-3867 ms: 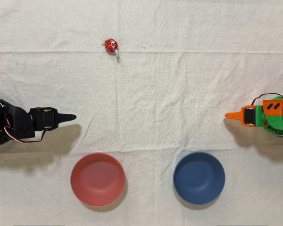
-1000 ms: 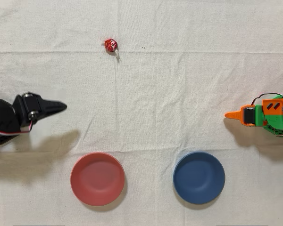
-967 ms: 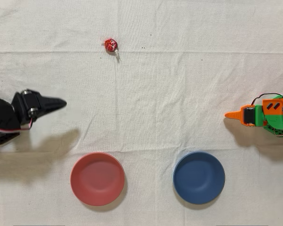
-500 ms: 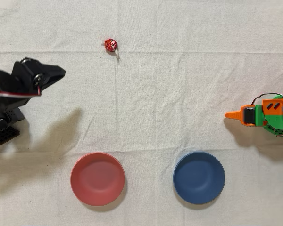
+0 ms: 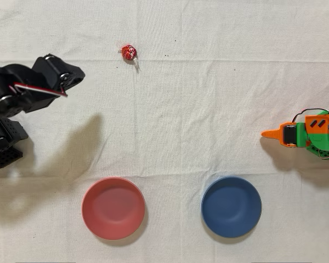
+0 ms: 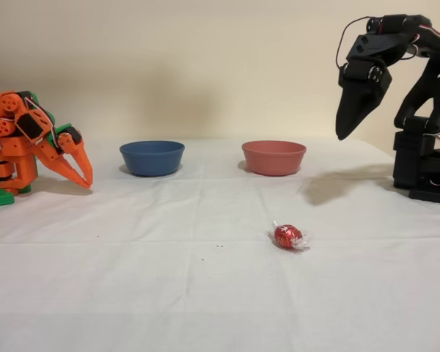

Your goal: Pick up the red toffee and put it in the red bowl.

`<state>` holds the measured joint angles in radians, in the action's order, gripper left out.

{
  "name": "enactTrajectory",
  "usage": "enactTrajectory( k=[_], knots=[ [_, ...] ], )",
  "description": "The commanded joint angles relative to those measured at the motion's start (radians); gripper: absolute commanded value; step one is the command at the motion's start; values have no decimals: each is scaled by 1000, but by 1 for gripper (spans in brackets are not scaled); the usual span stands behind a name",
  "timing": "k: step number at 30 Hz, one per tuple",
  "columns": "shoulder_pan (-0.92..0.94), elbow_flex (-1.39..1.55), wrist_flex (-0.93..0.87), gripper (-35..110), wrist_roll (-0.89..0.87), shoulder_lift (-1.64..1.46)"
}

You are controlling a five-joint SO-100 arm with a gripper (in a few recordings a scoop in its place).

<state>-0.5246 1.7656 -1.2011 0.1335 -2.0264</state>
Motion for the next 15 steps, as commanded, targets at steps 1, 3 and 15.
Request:
enactTrajectory(
  k=[1, 3, 15],
  knots=[
    [-37, -127, 0, 1, -2, 41],
    [-43, -158, -5, 1, 34, 69],
    [-75, -290, 2, 1, 198, 218]
  ],
)
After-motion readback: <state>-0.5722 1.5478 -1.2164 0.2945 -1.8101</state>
